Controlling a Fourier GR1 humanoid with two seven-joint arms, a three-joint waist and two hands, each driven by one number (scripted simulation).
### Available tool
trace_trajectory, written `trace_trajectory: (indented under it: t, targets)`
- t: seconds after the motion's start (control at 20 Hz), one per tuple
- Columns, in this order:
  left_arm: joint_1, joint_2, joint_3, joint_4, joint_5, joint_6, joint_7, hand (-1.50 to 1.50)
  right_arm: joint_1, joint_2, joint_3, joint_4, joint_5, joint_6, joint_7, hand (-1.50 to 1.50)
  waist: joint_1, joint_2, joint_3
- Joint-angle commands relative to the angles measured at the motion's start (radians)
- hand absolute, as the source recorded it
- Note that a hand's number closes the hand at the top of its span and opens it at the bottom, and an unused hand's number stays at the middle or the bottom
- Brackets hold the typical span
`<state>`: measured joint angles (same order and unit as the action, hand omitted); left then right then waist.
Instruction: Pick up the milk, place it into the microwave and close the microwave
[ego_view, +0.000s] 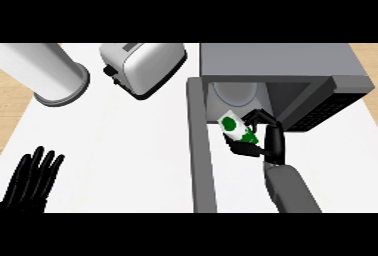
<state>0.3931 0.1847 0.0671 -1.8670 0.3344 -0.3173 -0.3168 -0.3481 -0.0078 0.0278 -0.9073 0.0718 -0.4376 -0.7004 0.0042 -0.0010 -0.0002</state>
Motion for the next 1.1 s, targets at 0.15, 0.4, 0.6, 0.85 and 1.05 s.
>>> trace_trajectory:
  t: [0.15,0.4,0.6,0.85,1.05]
  targets:
    - [-0.030,-0.001,0.046,0.058,0.027,-0.034,0.002,-1.50,-0.201,-0.057,-0.033,0.111,0.049,-0.024,0.180,1.50,0.006,0.002,0.000]
    - [-0.016,-0.013,0.042,0.060,-0.022,-0.049,-0.059,-1.50,-0.359,-0.090,-0.066,0.339,0.119,-0.105,0.162,1.50,0.024,0.008,0.001]
    - [-0.045,-0.030,-0.005,0.050,-0.036,-0.034,0.006,-1.50,-0.435,-0.099,-0.074,0.485,0.175,-0.199,0.177,1.50,0.031,0.012,0.001]
    - [-0.109,-0.020,0.010,0.052,-0.001,-0.031,0.049,-1.50,-0.583,-0.154,-0.111,0.642,0.191,-0.237,0.197,1.50,0.051,0.022,0.002]
    - [-0.103,0.005,0.035,0.062,-0.039,-0.021,0.040,-1.50,-0.603,-0.211,-0.112,0.710,0.221,-0.303,0.197,1.50,0.067,0.029,0.003]
